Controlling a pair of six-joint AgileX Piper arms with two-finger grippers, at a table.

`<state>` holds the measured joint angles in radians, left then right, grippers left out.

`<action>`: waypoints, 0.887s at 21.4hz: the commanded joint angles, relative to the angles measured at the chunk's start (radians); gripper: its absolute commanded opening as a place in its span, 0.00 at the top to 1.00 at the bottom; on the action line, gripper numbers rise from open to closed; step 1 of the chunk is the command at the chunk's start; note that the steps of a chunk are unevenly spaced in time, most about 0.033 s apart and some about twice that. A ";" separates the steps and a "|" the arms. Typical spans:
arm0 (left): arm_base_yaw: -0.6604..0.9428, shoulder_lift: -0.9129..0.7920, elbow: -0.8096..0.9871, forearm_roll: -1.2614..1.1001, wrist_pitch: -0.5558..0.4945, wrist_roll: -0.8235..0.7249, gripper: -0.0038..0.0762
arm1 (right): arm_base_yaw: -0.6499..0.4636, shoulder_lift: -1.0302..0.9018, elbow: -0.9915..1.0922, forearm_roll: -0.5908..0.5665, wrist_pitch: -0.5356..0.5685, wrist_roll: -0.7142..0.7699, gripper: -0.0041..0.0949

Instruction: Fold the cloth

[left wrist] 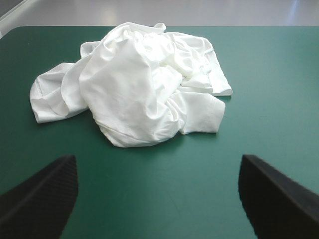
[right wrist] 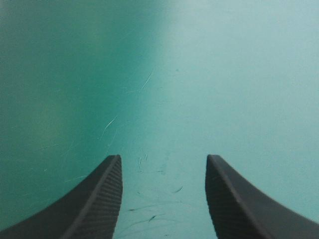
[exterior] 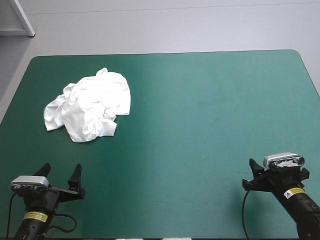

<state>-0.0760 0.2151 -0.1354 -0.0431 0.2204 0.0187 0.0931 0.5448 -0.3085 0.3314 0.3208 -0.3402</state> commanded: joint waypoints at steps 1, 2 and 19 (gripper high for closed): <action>-0.006 0.012 -0.031 -0.010 -0.077 -0.006 0.17 | -0.007 0.005 -0.029 0.010 -0.070 -0.005 0.46; -0.006 0.012 -0.031 -0.010 -0.077 -0.006 0.17 | -0.007 0.005 -0.029 0.006 -0.070 -0.005 0.46; -0.004 0.550 -0.424 -0.010 -0.050 -0.029 0.17 | -0.007 0.009 -0.256 0.004 0.115 -0.005 0.46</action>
<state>-0.0760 0.6149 -0.4383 -0.0439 0.2628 0.0125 0.0931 0.5448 -0.5198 0.3314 0.4628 -0.3402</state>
